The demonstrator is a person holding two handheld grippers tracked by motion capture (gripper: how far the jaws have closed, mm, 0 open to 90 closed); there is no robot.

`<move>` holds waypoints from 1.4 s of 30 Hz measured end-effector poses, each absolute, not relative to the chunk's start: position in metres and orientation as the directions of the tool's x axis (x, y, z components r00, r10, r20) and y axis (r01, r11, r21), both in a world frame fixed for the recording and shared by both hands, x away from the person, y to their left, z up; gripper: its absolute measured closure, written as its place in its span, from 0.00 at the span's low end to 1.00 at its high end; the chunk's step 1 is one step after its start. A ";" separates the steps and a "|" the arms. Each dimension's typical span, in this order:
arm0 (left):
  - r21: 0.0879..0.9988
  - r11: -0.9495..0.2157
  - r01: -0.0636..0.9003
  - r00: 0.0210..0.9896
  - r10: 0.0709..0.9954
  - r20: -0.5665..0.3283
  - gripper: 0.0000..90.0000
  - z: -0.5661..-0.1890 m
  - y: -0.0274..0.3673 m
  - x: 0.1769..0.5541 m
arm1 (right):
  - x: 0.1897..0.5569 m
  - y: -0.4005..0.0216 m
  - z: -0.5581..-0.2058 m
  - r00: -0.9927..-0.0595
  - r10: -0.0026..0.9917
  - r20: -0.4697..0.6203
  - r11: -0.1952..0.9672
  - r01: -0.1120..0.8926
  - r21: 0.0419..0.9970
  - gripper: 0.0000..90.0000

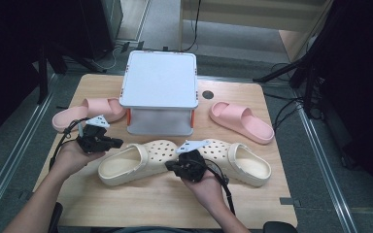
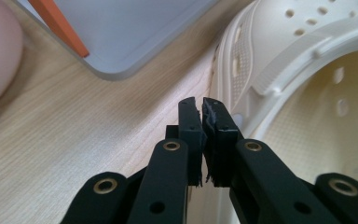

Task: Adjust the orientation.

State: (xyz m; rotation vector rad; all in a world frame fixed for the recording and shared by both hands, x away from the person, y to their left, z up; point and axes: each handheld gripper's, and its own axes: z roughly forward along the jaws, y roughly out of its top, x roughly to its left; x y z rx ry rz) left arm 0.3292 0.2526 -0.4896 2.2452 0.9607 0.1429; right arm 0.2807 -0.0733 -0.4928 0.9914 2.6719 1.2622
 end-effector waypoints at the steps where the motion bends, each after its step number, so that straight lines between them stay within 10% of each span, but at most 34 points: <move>1: 0.626 -0.499 0.600 0.726 0.668 -0.163 0.96 -0.491 0.251 0.330 | 0.282 -0.070 -0.496 -0.796 0.560 0.229 0.479 0.537 0.694 0.99; 42: 0.637 -0.444 0.630 0.704 0.673 -0.227 0.99 -0.495 0.238 0.257 | 0.329 -0.048 -0.494 -0.829 0.515 0.218 0.525 0.506 0.684 0.97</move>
